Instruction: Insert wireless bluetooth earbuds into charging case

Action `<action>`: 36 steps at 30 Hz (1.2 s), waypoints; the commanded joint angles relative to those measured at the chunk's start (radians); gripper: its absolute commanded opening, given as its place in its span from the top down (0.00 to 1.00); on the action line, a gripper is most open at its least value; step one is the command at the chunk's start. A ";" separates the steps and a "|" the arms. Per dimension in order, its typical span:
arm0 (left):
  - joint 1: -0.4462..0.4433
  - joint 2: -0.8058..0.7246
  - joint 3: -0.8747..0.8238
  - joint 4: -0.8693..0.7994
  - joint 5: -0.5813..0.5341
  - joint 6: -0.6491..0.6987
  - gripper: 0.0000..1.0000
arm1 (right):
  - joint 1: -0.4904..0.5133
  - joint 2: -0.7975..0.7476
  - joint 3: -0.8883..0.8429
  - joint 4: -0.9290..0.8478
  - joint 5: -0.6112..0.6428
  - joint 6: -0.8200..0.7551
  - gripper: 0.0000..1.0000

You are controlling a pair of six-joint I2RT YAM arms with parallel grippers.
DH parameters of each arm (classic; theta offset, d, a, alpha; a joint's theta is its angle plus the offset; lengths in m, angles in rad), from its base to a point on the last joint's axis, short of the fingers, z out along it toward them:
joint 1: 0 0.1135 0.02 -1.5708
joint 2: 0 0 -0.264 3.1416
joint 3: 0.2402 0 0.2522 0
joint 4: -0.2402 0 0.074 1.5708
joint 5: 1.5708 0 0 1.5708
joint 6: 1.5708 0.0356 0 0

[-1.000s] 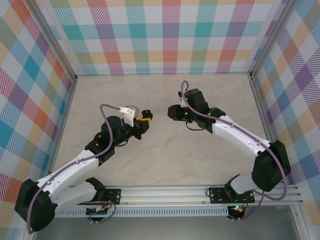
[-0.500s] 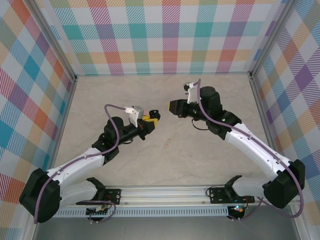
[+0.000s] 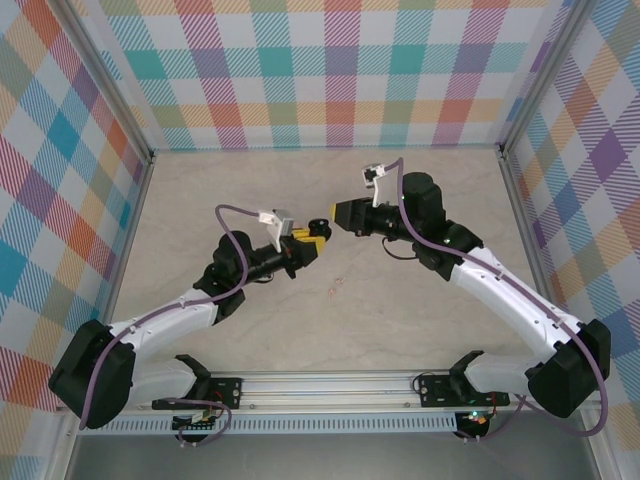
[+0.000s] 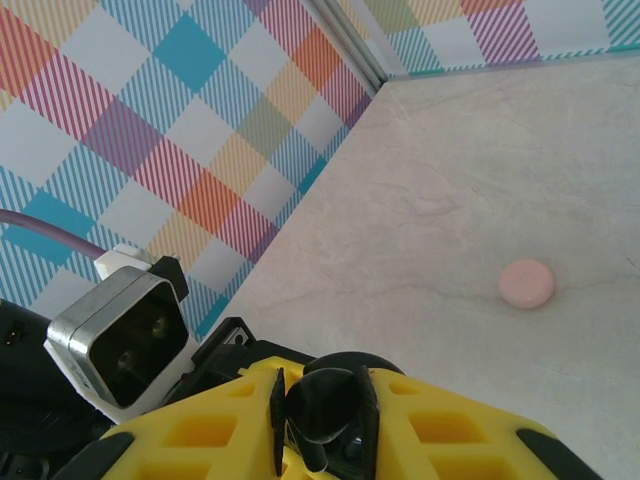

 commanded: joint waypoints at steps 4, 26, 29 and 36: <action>-0.013 0.009 0.051 0.081 0.033 -0.031 0.84 | 0.017 0.028 0.018 0.044 -0.042 -0.026 0.71; -0.023 0.009 0.079 0.044 0.030 -0.030 0.84 | 0.040 0.057 0.044 0.034 -0.026 -0.038 0.71; -0.024 0.015 0.088 0.015 0.026 -0.023 0.84 | 0.040 0.059 0.050 0.033 -0.026 -0.040 0.71; -0.031 0.027 0.101 0.004 0.031 -0.023 0.84 | 0.040 0.069 0.061 0.022 -0.025 -0.044 0.70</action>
